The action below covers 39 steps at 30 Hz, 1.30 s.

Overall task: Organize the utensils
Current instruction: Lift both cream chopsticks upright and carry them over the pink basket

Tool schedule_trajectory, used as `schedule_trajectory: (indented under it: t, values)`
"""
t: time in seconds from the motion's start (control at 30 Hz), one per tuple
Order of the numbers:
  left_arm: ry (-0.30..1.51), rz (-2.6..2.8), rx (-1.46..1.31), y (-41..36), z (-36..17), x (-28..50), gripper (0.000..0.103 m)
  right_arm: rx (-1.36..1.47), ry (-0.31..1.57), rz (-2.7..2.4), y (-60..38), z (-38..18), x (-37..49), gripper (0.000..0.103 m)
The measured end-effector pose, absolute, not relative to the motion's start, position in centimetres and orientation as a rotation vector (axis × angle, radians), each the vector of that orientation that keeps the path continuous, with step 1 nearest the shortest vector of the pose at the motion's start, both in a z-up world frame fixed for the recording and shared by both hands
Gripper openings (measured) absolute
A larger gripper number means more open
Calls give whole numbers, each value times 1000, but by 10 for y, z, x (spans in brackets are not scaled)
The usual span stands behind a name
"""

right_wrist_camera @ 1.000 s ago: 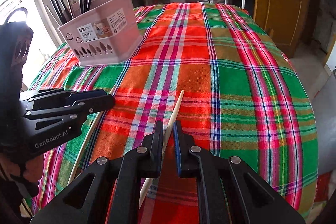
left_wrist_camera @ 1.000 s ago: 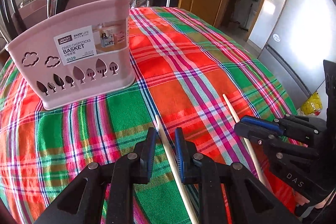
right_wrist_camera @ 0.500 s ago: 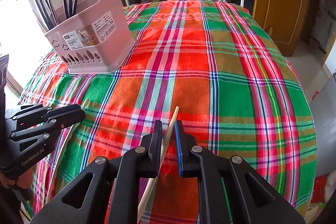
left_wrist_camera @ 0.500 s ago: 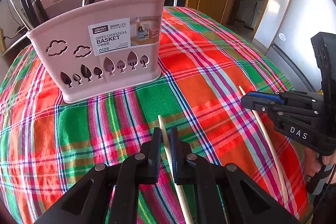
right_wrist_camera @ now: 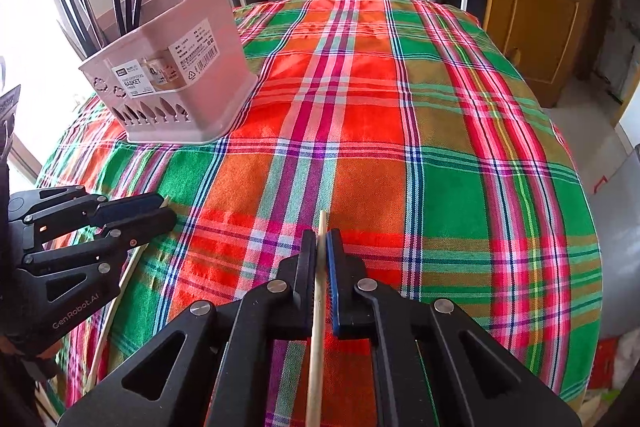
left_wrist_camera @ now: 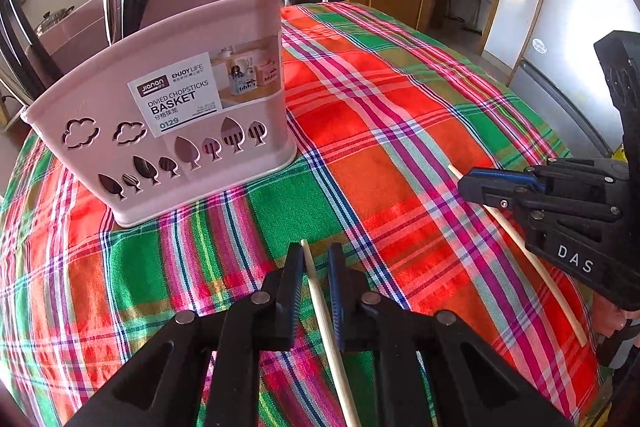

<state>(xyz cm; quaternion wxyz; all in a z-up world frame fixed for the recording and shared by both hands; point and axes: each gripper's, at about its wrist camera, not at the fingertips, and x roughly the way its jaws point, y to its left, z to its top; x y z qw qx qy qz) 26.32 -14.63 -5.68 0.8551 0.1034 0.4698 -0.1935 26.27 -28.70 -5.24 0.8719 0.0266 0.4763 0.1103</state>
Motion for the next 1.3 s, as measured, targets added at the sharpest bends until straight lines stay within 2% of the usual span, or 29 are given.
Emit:
schedule_trajectory:
  t: [0.2, 0.63, 0.83, 1.3]
  values:
    - [975, -416, 168, -129, -40, 262, 5, 74, 927, 265, -284, -29, 253, 5]
    - [757, -421, 68, -82, 68, 241, 4, 69, 713, 311, -271, 58, 233, 5]
    - [677, -420, 62, -67, 102, 226, 4, 62, 638, 322, -266, 85, 220, 5]
    - [659, -424, 46, -46, 107, 193, 4, 50, 625, 347, -257, 87, 201, 5]
